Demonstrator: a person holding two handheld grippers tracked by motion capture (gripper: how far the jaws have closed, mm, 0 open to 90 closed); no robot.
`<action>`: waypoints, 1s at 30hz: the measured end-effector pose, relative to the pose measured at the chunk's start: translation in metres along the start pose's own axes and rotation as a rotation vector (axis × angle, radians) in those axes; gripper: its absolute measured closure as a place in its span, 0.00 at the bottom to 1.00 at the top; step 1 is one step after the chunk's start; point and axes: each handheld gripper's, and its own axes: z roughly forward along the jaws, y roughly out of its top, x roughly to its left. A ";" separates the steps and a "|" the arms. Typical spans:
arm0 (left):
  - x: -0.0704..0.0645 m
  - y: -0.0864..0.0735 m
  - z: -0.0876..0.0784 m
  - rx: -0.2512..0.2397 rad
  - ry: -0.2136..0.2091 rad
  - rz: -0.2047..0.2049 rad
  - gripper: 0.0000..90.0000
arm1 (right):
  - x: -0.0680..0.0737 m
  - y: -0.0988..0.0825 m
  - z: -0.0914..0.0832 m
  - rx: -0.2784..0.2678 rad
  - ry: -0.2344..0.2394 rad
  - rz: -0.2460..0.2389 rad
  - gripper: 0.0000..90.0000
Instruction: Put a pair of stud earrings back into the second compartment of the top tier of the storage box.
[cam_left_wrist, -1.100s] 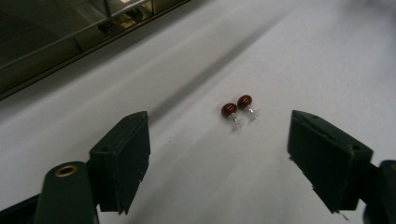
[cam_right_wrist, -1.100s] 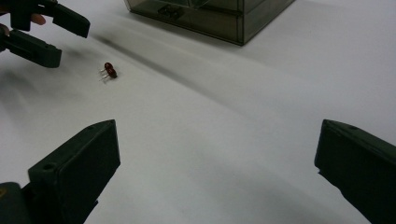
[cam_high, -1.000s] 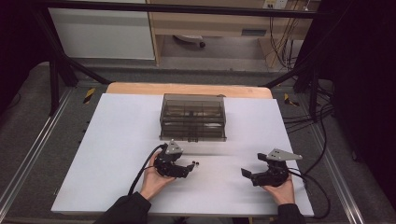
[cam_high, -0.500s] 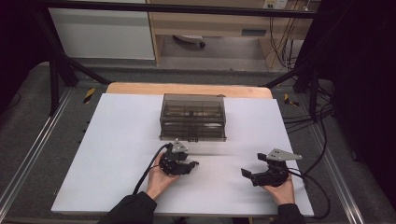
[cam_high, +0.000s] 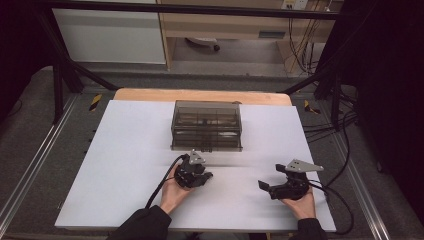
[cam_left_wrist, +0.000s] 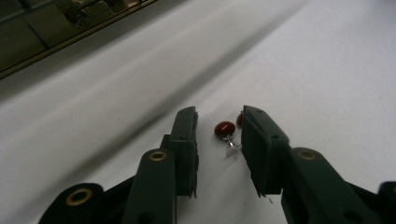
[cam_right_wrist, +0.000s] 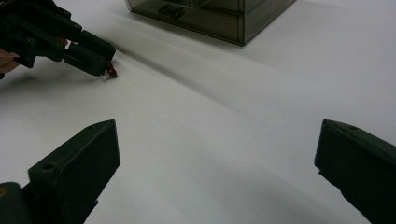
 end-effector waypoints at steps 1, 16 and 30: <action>0.000 0.000 0.000 0.000 0.000 0.000 0.74 | 0.000 0.000 0.000 0.001 0.000 0.000 0.01; -0.004 0.001 0.001 0.008 0.027 0.021 0.86 | 0.000 0.000 0.000 0.001 0.002 -0.002 0.01; -0.006 0.004 0.001 0.022 0.027 0.007 0.91 | 0.000 0.000 0.000 0.003 0.003 0.001 0.01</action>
